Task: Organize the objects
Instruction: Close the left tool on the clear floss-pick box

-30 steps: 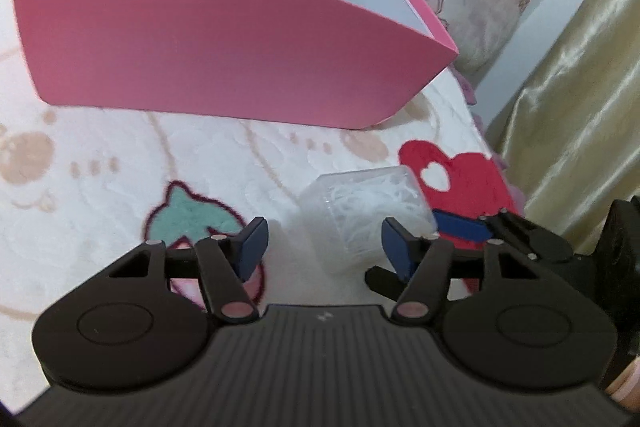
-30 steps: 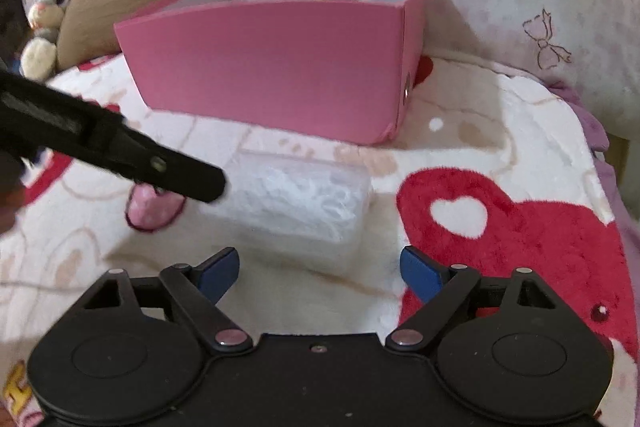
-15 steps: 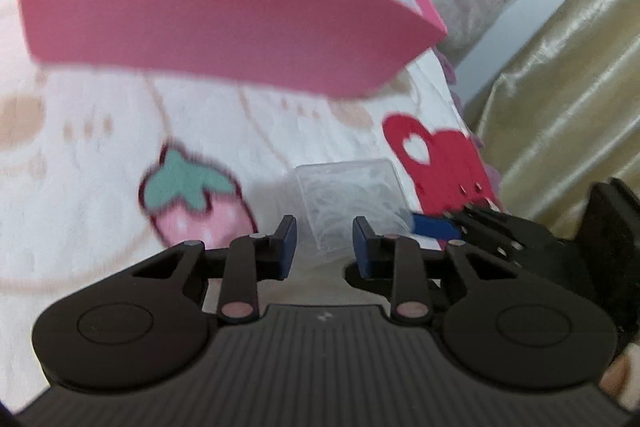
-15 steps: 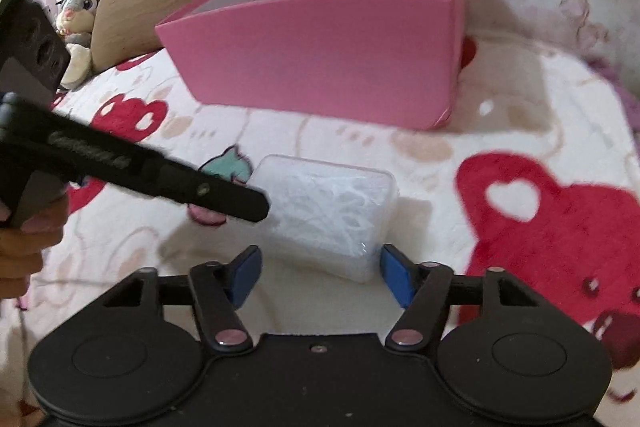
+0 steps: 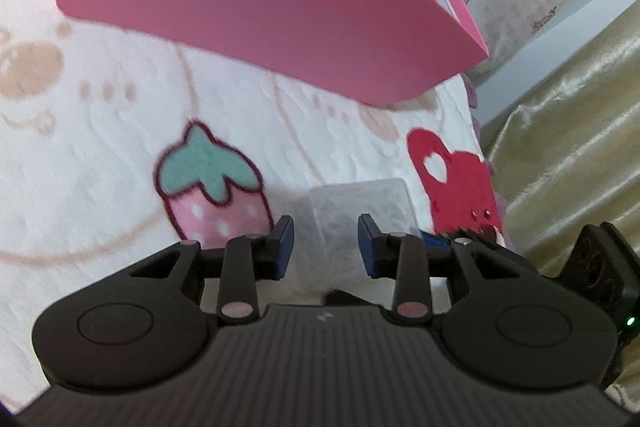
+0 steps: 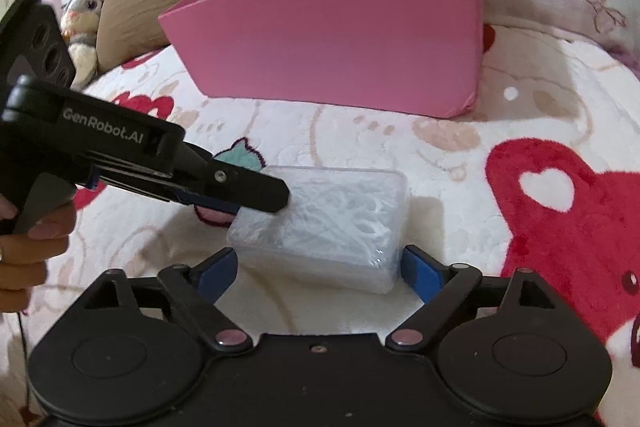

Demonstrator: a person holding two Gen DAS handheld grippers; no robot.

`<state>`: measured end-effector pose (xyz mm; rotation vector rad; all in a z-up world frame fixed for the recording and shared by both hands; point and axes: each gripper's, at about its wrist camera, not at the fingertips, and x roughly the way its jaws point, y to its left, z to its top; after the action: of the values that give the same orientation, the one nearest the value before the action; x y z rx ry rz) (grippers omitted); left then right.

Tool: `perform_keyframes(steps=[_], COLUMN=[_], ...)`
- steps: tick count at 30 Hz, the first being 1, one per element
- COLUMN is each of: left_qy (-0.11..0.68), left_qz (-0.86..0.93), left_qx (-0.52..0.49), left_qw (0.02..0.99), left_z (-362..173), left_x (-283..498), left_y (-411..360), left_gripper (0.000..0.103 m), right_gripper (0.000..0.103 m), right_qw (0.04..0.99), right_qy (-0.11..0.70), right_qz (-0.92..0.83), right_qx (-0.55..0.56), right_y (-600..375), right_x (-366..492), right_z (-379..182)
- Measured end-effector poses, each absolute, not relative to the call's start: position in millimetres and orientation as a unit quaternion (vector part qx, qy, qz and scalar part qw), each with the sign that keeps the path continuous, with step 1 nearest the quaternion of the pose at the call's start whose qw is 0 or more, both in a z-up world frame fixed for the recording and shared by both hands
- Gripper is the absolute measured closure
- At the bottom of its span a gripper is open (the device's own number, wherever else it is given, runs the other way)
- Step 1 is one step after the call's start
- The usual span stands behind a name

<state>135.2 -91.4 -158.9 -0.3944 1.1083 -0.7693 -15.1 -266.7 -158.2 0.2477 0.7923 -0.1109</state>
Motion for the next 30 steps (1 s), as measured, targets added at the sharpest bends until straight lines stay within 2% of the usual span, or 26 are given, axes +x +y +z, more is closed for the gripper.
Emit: perform_keyframes(steps=[2,10,19,30], left_qy=[0.506,0.523,0.520,0.494], left_qz=[-0.353,-0.333,-0.332,-0.355], left_qx=[-0.175,-0.193,-0.188,-0.120], left_qw=[0.767,0.761,0.764,0.785], left_z=[-157,-156,-148,-119], left_x=[133,129,118,94], left_y=[-92,-92,-87,-74], left_gripper=[0.069,0.070,0.068,0.068], right_gripper=[0.007,0.009,0.009,0.009], right_qw=[0.914,0.904,0.904,0.905], right_qy=[0.388,0.412,0.411,0.408], right_qz=[-0.057,-0.090,-0.083,-0.044], right_qx=[0.104,0.074,0.087,0.116], right_y=[-262,-247,-242,-233], right_x=[-11,-3,-8,-13], right_z=[-161,-156,-147,-132])
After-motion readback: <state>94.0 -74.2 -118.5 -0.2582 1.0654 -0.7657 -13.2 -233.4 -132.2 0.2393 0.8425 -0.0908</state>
